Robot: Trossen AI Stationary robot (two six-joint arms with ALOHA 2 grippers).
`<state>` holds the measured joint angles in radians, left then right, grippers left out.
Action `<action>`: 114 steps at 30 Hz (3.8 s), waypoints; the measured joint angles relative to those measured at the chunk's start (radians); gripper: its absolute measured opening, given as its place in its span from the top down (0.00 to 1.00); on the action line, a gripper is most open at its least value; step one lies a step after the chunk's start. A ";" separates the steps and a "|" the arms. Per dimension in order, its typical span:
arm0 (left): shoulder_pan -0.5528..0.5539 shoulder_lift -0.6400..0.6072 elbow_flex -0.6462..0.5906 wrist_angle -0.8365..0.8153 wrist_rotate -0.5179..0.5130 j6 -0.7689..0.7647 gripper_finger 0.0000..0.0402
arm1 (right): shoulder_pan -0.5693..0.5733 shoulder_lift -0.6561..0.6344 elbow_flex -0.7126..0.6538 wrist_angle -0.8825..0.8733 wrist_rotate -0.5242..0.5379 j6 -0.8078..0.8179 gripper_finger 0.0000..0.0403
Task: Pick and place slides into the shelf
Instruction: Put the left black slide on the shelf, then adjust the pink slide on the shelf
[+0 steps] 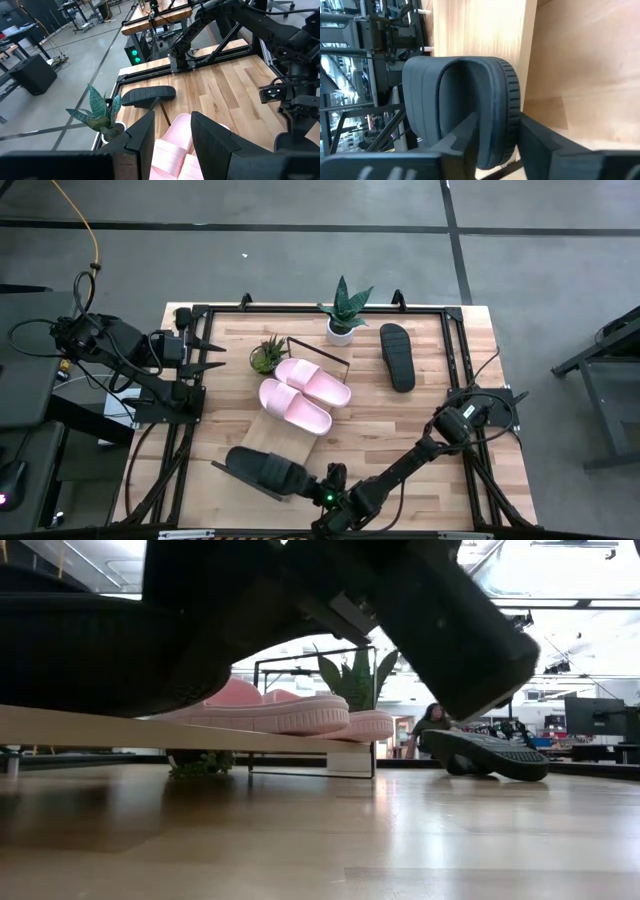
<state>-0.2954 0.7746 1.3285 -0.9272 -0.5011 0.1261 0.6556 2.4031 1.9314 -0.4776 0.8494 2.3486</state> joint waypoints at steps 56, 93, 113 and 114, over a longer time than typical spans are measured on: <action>0.000 0.037 -0.001 -0.081 0.018 -0.096 0.71 | -0.257 -0.230 0.349 -0.708 -0.437 -0.979 0.83; 0.000 0.046 0.000 -0.126 0.019 -0.135 0.71 | -0.519 -0.027 0.344 -0.296 -0.975 -1.453 1.00; 0.000 0.046 0.000 -0.148 0.019 -0.158 0.71 | -0.527 0.001 0.344 -0.351 -0.865 -1.441 1.00; 0.000 0.046 0.000 -0.148 0.019 -0.158 0.71 | -0.527 0.003 0.344 -0.362 -0.869 -1.436 1.00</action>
<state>-0.2951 0.8207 1.3281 -1.0752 -0.4820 -0.0319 0.1285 2.4059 2.2749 -0.8393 -0.0194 0.9124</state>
